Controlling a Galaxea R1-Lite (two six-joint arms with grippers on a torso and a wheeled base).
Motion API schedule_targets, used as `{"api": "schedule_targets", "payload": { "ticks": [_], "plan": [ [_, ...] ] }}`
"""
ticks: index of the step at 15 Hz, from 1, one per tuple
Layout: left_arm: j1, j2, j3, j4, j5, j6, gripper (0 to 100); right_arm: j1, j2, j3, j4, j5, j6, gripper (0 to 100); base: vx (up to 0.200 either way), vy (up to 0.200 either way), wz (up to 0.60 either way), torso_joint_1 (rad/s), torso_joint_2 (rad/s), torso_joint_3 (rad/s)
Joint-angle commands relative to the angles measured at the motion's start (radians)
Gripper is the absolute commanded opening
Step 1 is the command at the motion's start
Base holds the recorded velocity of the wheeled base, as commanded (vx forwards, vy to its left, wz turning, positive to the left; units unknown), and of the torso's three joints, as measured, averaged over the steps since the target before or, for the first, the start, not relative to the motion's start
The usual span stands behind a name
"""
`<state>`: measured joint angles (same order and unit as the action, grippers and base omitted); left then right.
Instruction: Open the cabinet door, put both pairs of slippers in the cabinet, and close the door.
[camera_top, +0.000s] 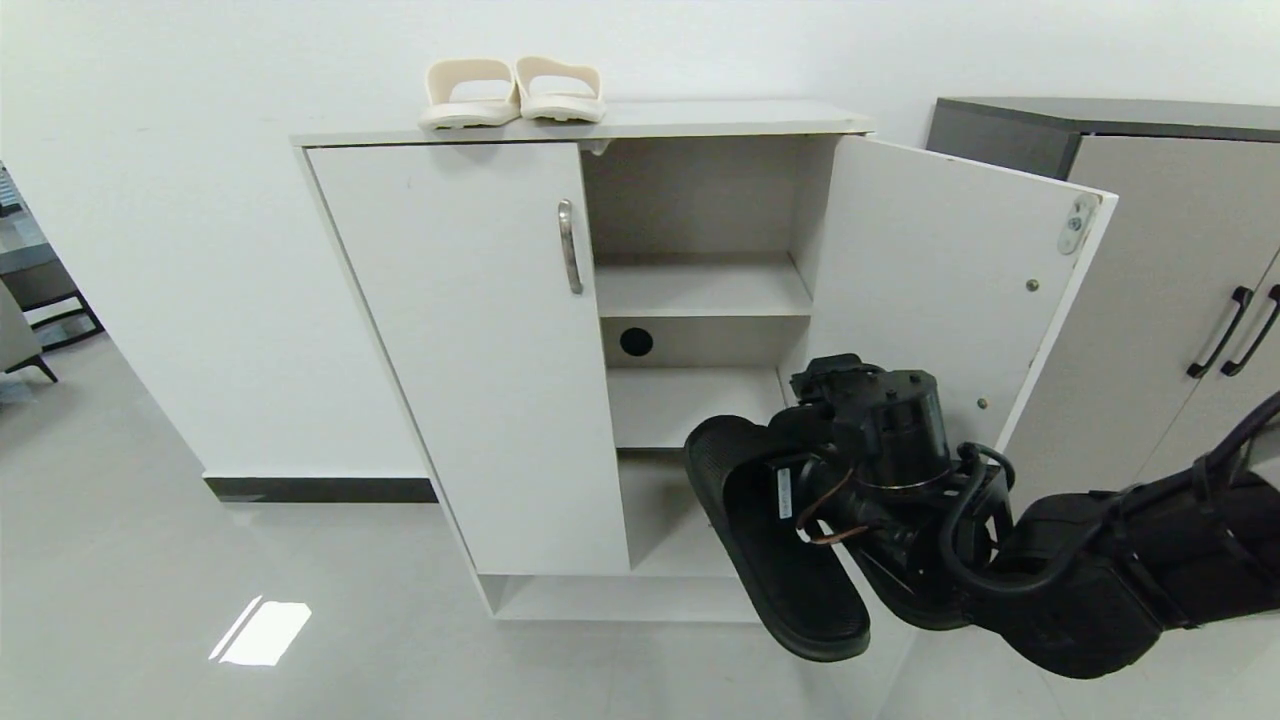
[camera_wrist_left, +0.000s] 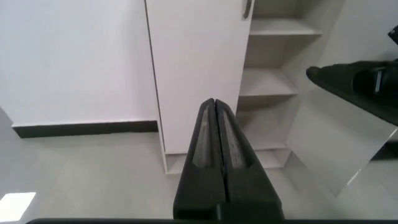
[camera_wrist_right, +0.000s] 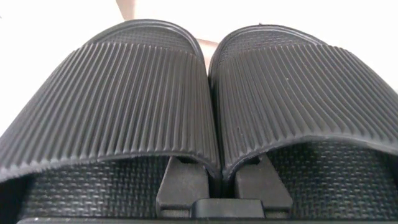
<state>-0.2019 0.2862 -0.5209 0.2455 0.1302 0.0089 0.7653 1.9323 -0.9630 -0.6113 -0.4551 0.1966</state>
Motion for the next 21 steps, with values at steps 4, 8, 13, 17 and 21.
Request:
{"api": "schedule_targets", "payload": {
  "ticks": [4, 8, 13, 17, 21],
  "plan": [
    [0.016, -0.048, 0.035, 0.0, 0.0, 0.0, 0, -0.009, -0.013, 0.032, -0.001, -0.03, -0.025, 0, 0.0, 0.0, 0.0, 0.0, 0.0, 0.0],
    [0.022, -0.048, 0.044, 0.001, 0.0, 0.0, 0, 0.031, -0.021, 0.038, -0.007, -0.089, -0.057, 0, 0.0, 0.0, 0.0, 0.0, 0.0, 0.0],
    [0.099, -0.116, 0.094, 0.003, 0.003, 0.0, 0, 0.115, -0.026, 0.053, -0.054, 0.098, 0.076, 0, 0.0, 0.0, 0.0, 0.0, 0.0, 0.0],
    [0.214, -0.259, 0.311, -0.028, 0.118, 0.011, 0, 0.117, -0.024, 0.086, -0.065, 0.093, 0.075, 0, 0.0, 0.0, 0.0, 0.0, 0.0, 0.0],
    [0.202, -0.286, 0.519, -0.293, -0.098, -0.003, 0, 0.121, -0.018, 0.105, -0.076, 0.093, 0.07, 0, 0.0, 0.0, 0.0, 0.0, 0.0, 0.0]
  ]
}}
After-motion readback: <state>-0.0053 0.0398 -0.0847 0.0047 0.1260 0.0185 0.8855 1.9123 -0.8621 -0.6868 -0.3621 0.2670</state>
